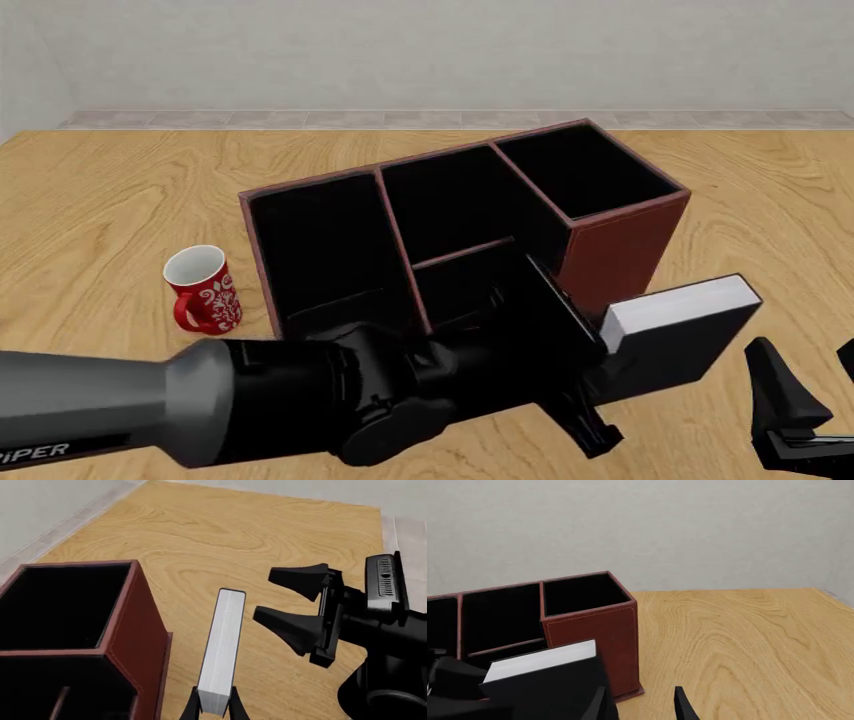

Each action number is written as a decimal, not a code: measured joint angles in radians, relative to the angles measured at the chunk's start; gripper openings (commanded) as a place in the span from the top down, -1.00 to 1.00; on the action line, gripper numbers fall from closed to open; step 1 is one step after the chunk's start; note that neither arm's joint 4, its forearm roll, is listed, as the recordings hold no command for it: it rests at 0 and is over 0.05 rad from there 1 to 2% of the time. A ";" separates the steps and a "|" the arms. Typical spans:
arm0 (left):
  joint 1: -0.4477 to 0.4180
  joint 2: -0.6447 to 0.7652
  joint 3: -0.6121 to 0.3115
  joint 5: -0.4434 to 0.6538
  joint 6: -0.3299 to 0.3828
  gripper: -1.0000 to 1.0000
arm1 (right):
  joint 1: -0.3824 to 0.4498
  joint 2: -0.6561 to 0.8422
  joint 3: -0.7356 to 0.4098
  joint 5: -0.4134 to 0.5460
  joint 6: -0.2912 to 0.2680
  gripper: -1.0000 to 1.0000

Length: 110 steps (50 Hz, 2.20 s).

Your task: Pick up the book and place it in the back compartment of the caddy.

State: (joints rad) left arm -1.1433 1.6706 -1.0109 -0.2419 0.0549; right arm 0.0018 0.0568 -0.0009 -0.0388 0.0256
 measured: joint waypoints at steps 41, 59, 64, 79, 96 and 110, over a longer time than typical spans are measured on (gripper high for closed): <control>0.030 -0.206 0.119 0.028 0.017 1.00 | 0.000 0.000 0.000 0.000 0.000 -1.00; 0.049 -0.325 0.139 0.089 0.026 1.00 | 0.000 0.000 0.000 0.000 0.000 -1.00; 0.047 -0.360 0.141 0.110 0.026 1.00 | 0.000 0.000 0.000 0.000 0.000 -1.00; 0.062 -0.452 0.147 0.183 0.022 1.00 | 0.000 0.000 0.000 0.000 0.000 -1.00; 0.111 -0.583 0.156 0.300 0.039 1.00 | 0.000 0.000 0.000 0.000 0.000 -1.00; 0.152 -0.655 0.169 0.372 0.074 1.00 | 0.000 0.000 0.000 0.000 0.000 -1.00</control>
State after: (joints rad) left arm -0.9911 1.0161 -0.8417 0.1302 0.1285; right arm 0.0019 0.0569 -0.0009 -0.0387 0.0256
